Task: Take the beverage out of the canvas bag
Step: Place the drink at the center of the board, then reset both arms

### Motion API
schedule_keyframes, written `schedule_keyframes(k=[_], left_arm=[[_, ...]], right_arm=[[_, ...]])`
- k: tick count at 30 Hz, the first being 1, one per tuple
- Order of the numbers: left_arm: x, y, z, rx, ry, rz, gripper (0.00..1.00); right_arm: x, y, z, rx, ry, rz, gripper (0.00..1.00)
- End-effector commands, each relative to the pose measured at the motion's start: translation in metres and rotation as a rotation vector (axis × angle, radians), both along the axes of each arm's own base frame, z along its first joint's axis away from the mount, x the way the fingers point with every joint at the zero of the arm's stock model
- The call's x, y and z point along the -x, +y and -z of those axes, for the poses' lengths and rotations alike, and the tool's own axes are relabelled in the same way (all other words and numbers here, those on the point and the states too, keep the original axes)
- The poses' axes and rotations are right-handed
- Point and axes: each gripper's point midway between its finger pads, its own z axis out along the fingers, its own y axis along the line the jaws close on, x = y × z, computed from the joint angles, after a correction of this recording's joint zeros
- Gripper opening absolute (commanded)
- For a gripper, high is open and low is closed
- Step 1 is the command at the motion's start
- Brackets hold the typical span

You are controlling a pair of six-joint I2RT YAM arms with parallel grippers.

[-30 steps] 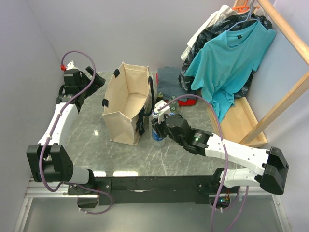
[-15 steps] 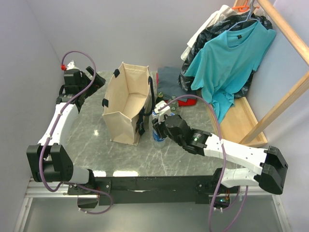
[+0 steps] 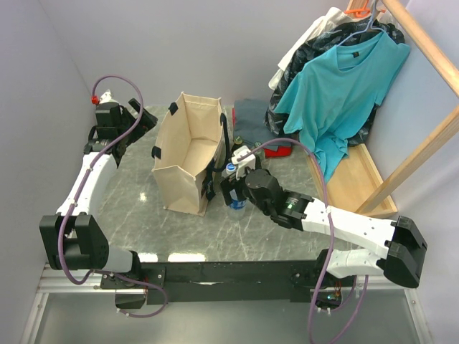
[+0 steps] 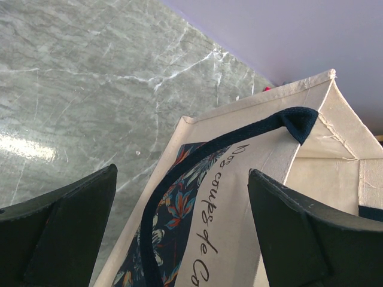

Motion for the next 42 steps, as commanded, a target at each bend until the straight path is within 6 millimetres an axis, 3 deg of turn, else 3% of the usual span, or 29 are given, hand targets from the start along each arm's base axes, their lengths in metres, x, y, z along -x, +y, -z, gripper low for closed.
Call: schedule_keyframes(k=[1,6,12,13,16,24,25,29,35,42], left_arm=[[0.002,0.0,-0.015,-0.011,-0.047,-0.002,0.96],[0.002,0.001,-0.018,-0.02,-0.05,-0.007,0.96],[-0.001,0.009,-0.032,-0.074,-0.059,-0.018,0.96],[-0.001,0.009,-0.033,-0.078,-0.058,-0.021,0.96],[0.0,0.011,-0.039,-0.086,-0.065,-0.028,0.96],[0.004,0.01,-0.052,-0.097,-0.103,-0.017,0.96],[0.006,0.011,-0.055,-0.102,-0.107,-0.02,0.96],[0.011,0.014,-0.062,-0.127,-0.114,-0.022,0.96],[0.018,0.02,-0.078,-0.161,-0.161,-0.046,0.96],[0.021,0.017,-0.082,-0.172,-0.197,-0.02,0.96]], right_arm=[[-0.012,0.001,-0.041,-0.103,-0.073,0.053,1.0],[-0.011,-0.005,-0.055,-0.106,-0.092,0.059,1.0],[-0.01,-0.021,-0.104,-0.142,-0.157,0.097,1.0],[-0.012,-0.027,-0.12,-0.15,-0.181,0.123,1.0],[-0.015,-0.042,-0.139,-0.135,-0.222,0.169,1.0],[-0.034,-0.092,-0.163,-0.202,-0.253,0.276,1.0],[-0.043,-0.108,-0.163,-0.22,-0.25,0.321,1.0],[-0.06,-0.133,-0.159,-0.229,-0.216,0.377,1.0],[-0.085,-0.152,-0.141,-0.225,-0.166,0.452,1.0],[-0.108,-0.164,-0.101,-0.254,-0.057,0.458,1.0]])
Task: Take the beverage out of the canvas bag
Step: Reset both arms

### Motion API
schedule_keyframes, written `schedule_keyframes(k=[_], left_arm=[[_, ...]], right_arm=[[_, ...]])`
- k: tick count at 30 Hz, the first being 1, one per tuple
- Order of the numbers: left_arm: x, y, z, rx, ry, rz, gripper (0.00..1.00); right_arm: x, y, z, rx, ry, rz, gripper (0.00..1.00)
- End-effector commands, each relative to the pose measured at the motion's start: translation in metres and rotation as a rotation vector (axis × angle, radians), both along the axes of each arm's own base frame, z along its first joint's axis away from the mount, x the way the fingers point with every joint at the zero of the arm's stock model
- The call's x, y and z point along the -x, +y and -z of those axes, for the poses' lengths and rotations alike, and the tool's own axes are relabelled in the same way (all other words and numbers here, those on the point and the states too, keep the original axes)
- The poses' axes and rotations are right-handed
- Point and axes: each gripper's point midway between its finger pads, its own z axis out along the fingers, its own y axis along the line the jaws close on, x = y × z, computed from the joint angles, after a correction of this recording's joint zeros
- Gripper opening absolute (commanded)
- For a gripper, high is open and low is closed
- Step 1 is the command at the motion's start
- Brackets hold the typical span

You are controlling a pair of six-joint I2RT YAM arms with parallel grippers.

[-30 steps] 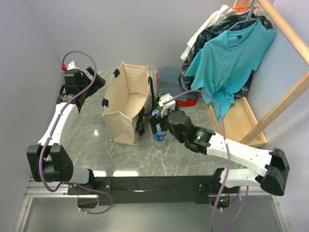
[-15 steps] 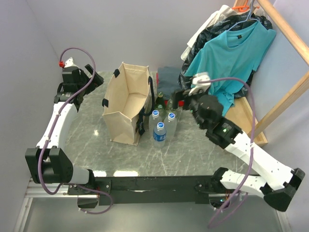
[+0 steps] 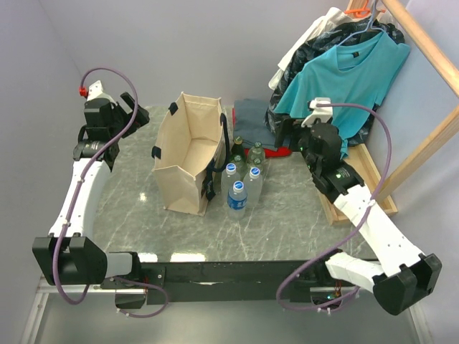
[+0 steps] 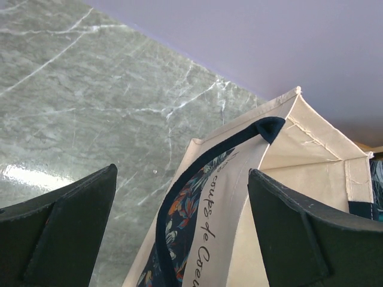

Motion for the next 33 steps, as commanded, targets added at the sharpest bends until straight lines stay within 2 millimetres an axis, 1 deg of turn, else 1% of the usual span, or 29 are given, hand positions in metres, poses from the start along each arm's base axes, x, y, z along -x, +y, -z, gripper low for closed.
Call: schedule_keyframes(k=[1,2,3,5,7,8,10,11,12,14,16,17,24,29,30,33], left_arm=[[0.003,0.0,-0.029,-0.04,-0.098,0.013,0.96],[0.003,0.0,-0.031,-0.042,-0.104,0.013,0.96],[0.003,0.0,-0.03,-0.043,-0.104,0.015,0.96],[0.002,-0.002,-0.031,-0.051,-0.11,0.033,0.96],[0.001,-0.004,-0.031,-0.057,-0.117,0.048,0.96],[0.001,-0.005,-0.032,-0.06,-0.122,0.056,0.96],[0.001,-0.005,-0.033,-0.067,-0.132,0.06,0.96],[0.0,-0.006,-0.032,-0.065,-0.133,0.064,0.96],[0.0,-0.006,-0.032,-0.07,-0.134,0.065,0.96],[-0.002,-0.005,-0.03,-0.076,-0.133,0.067,0.96],[-0.003,-0.004,-0.028,-0.078,-0.129,0.058,0.96],[-0.004,-0.003,-0.025,-0.079,-0.123,0.056,0.96],[-0.005,0.001,-0.023,-0.094,-0.114,0.041,0.96],[-0.008,0.001,-0.023,-0.096,-0.117,0.04,0.96],[-0.008,0.001,-0.02,-0.097,-0.114,0.042,0.96],[-0.007,0.0,-0.016,-0.102,-0.12,0.045,0.96]], right_arm=[[-0.012,0.002,0.018,-0.046,0.045,-0.023,1.0],[-0.015,0.001,0.023,-0.043,0.057,-0.013,1.0],[-0.018,-0.003,0.032,-0.04,0.076,0.001,1.0],[-0.022,-0.004,0.037,-0.051,0.074,0.009,1.0],[-0.025,-0.009,0.047,-0.043,0.068,0.026,1.0],[-0.025,-0.011,0.056,-0.033,0.077,0.035,1.0],[-0.027,-0.014,0.059,-0.027,0.061,0.048,1.0],[-0.025,-0.015,0.068,-0.011,0.077,0.048,1.0],[-0.027,-0.014,0.062,-0.019,0.042,0.045,1.0],[-0.027,-0.017,0.069,-0.007,0.044,0.054,1.0],[-0.028,-0.019,0.07,-0.007,0.033,0.068,1.0],[-0.028,-0.02,0.075,-0.003,0.038,0.073,1.0],[-0.023,-0.018,0.077,-0.019,0.023,0.054,1.0],[-0.021,-0.012,0.079,-0.019,0.018,0.013,1.0],[-0.021,-0.011,0.078,-0.022,0.008,0.008,1.0],[-0.023,-0.01,0.084,-0.001,0.022,0.001,1.0]])
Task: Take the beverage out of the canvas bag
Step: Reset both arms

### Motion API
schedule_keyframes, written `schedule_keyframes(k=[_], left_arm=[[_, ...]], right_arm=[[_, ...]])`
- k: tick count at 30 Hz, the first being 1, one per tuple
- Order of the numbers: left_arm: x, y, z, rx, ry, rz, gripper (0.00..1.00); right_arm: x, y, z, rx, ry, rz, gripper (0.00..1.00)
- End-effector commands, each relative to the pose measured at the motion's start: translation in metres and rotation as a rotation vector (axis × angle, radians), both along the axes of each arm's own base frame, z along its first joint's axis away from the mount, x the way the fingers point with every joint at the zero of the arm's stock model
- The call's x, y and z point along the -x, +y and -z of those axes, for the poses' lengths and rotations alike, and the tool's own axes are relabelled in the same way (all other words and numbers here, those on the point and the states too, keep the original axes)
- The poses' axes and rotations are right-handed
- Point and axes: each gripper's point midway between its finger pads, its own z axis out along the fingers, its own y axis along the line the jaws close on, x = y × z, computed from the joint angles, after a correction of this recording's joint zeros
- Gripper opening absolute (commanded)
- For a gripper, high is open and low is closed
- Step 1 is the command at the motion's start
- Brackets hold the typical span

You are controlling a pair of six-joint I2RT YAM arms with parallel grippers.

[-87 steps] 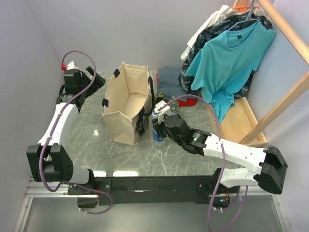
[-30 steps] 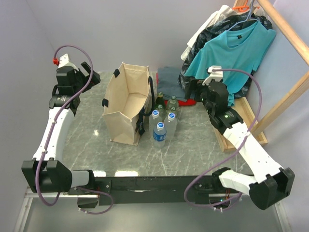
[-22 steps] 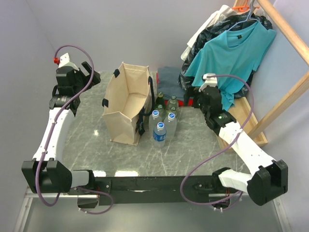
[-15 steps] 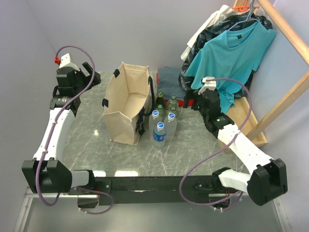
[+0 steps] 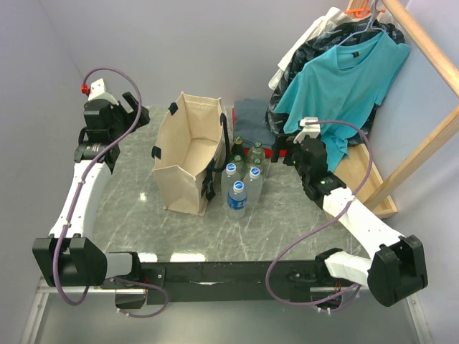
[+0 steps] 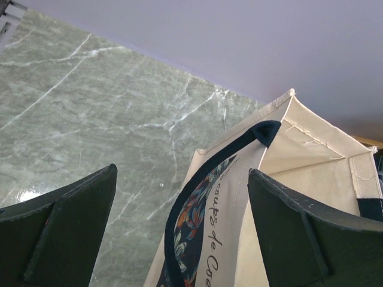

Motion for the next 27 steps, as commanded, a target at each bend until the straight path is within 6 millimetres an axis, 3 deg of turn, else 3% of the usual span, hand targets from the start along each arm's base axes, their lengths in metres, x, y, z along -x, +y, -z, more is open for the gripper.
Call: schedule_keyframes(k=[1,13,27], left_arm=[[-0.002,0.0,-0.009,-0.023,-0.067,0.004,0.96],[-0.004,0.0,-0.008,-0.037,-0.084,0.008,0.96],[0.001,0.008,-0.008,-0.044,-0.089,-0.04,0.96]], right_arm=[[-0.004,0.0,-0.019,-0.004,-0.074,-0.008,1.0],[-0.005,-0.006,-0.015,0.027,-0.076,0.013,1.0],[0.005,-0.011,-0.024,0.021,-0.119,0.019,1.0]])
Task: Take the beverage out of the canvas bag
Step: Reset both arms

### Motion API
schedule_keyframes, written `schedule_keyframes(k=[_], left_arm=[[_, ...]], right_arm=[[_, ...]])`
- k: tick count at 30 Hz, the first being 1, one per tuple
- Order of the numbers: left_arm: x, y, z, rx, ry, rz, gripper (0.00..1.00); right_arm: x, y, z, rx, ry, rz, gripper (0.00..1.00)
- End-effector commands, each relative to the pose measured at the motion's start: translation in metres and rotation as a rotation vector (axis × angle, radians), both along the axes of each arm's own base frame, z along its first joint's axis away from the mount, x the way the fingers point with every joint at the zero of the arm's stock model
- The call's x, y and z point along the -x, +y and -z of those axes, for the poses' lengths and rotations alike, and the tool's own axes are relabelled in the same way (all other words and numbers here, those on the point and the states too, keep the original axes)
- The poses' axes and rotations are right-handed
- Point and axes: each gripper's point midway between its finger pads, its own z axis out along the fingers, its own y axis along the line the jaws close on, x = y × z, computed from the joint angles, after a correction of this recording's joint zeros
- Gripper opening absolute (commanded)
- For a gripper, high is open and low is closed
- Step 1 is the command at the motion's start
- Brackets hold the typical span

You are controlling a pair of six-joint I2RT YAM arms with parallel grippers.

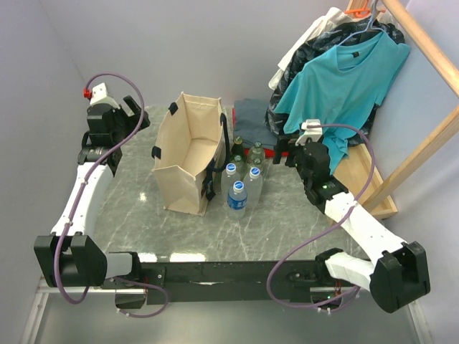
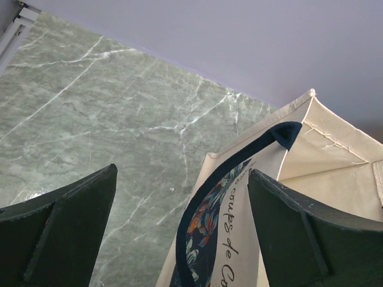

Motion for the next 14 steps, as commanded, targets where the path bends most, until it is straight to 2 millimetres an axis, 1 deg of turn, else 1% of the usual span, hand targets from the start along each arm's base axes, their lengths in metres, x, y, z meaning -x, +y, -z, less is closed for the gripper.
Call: schedule_keyframes(k=[1,8,14], left_arm=[[0.0049,0.0013,-0.0226,-0.016,-0.078,-0.009,0.96],[0.0061,-0.0009,-0.0161,-0.012,-0.074,0.002,0.96],[0.0054,0.0009,-0.0165,-0.016,-0.076,-0.004,0.96]], right_arm=[[-0.0012,-0.0058,-0.0197,-0.009,-0.072,0.022,1.0],[-0.0015,-0.0055,-0.0174,-0.008,-0.069,0.02,1.0],[-0.0014,-0.0062,-0.0171,-0.004,-0.069,0.022,1.0]])
